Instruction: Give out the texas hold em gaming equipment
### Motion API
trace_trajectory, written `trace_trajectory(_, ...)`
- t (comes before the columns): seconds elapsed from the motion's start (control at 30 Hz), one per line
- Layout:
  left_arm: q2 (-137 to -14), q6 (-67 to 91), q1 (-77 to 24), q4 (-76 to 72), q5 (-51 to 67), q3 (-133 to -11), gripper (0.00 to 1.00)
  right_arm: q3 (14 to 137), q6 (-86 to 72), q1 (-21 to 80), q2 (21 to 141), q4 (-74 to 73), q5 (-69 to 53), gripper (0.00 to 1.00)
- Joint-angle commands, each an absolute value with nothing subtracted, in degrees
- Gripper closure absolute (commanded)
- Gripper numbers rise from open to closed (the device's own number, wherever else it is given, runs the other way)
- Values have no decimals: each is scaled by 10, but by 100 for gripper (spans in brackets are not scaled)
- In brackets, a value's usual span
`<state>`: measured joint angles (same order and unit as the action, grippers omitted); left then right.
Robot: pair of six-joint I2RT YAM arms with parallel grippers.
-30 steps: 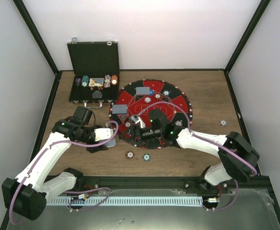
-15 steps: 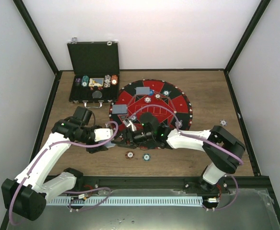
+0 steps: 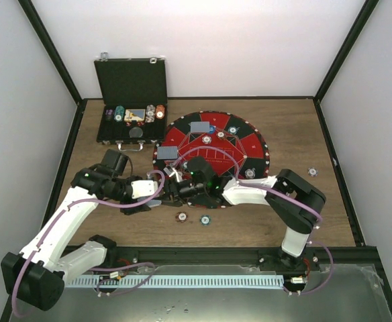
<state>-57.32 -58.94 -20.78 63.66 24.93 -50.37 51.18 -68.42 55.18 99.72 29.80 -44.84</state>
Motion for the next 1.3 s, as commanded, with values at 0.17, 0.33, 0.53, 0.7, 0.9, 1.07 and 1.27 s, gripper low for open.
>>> trace_trajectory(0.17, -570, -598, -209, 641, 263, -516, 92, 563, -695, 562, 1043, 339, -468, 33)
trace_trajectory(0.33, -567, -598, -209, 641, 261, -511, 93, 552, -693, 560, 1049, 337, -468, 37)
trace_trajectory(0.53, -566, -598, -209, 639, 263, -511, 93, 520, -696, 548, 1045, 347, -465, 46)
trace_trajectory(0.7, -565, -600, -209, 640, 260, -516, 92, 489, -706, 532, 1031, 357, -459, 51)
trace_trajectory(0.9, -567, -600, -209, 639, 258, -516, 92, 482, -693, 530, 1012, 331, -448, 56)
trace_trajectory(1.07, -568, -600, -209, 638, 258, -515, 92, 469, -693, 529, 979, 319, -437, 58)
trace_trajectory(1.27, -570, -600, -209, 635, 258, -515, 93, 466, -681, 529, 929, 284, -424, 59)
